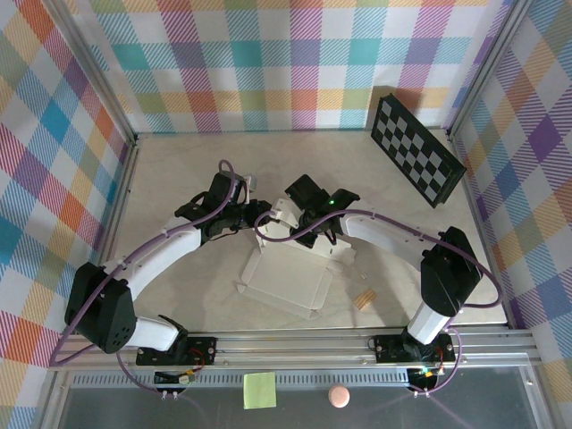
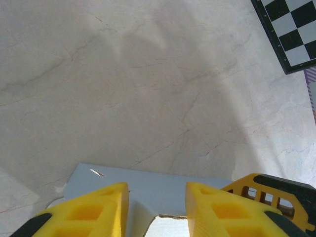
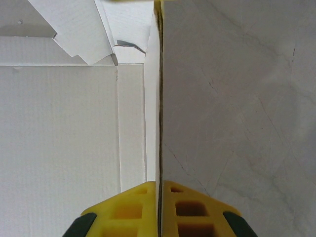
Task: Fold the paper box
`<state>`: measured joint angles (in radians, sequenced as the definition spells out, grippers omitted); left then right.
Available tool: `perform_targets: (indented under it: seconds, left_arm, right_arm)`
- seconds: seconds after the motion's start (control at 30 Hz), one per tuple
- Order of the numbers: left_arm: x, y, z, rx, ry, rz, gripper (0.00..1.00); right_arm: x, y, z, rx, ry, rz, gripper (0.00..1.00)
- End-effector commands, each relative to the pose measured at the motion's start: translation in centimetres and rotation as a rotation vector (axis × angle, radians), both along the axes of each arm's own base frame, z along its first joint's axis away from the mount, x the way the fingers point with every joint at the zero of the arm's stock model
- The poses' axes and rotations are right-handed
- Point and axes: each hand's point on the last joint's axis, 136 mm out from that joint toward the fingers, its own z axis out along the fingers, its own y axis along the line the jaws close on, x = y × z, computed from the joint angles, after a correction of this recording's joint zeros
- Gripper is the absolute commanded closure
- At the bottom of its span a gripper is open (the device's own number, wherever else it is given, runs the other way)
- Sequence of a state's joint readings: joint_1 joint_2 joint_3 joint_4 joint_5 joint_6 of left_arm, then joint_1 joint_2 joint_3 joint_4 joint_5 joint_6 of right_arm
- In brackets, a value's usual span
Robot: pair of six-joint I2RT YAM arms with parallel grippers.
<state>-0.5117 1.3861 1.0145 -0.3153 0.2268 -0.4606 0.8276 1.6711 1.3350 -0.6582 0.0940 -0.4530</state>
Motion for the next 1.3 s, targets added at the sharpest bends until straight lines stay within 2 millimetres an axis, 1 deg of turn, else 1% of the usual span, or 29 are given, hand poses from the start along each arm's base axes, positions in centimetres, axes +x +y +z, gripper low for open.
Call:
perform_targets:
  seconds: [0.0,0.2,0.4,0.47,0.53,0.6,0.9,1.13,1.2,1.27]
  left_arm:
    - [0.4,-0.3,0.6,-0.016,0.014,0.010,0.65]
    - [0.0,-0.3,0.1,-0.006,0.030,-0.001,0.71]
    - [-0.6,0.8,-1.5,0.068,0.051,0.015,0.73]
    - [-0.9,1.1,-2.0,0.088,0.059,0.017,0.73]
    - [-1.1,1.2,-2.3,0.094,0.063,0.017,0.73]
    - [-1.3,1.2,-2.4,0.095,0.063,0.014,0.73]
    - [-1.9,1.3,-3.0,0.089,0.075,0.014,0.73]
    - [-2.1,1.2,-2.8,0.078,0.069,0.011,0.73]
    - [-2.2,1.2,-2.8,0.078,0.068,0.011,0.73]
    - [-2.3,1.3,-2.8,0.076,0.064,0.012,0.73]
  right_arm:
    - [-1.0,0.5,-0.8,0.013,0.029,0.033,1.00]
    - [-0.8,0.5,-0.6,0.014,0.027,0.025,1.00]
    - [-0.6,0.6,0.0,0.031,0.013,0.013,1.00]
    - [-0.6,0.7,0.4,0.038,0.008,0.011,0.96]
    - [-0.6,0.7,0.8,0.044,0.005,0.009,0.88]
    - [-0.6,0.7,1.3,0.053,0.001,0.007,0.85]
    - [-1.2,1.0,3.6,0.114,-0.007,0.017,0.76]
    - [-2.3,1.6,5.7,0.189,0.026,0.052,0.71]
    - [-2.7,1.9,6.2,0.214,0.044,0.066,0.67]
    - [-2.8,2.0,6.7,0.238,0.059,0.067,0.66]
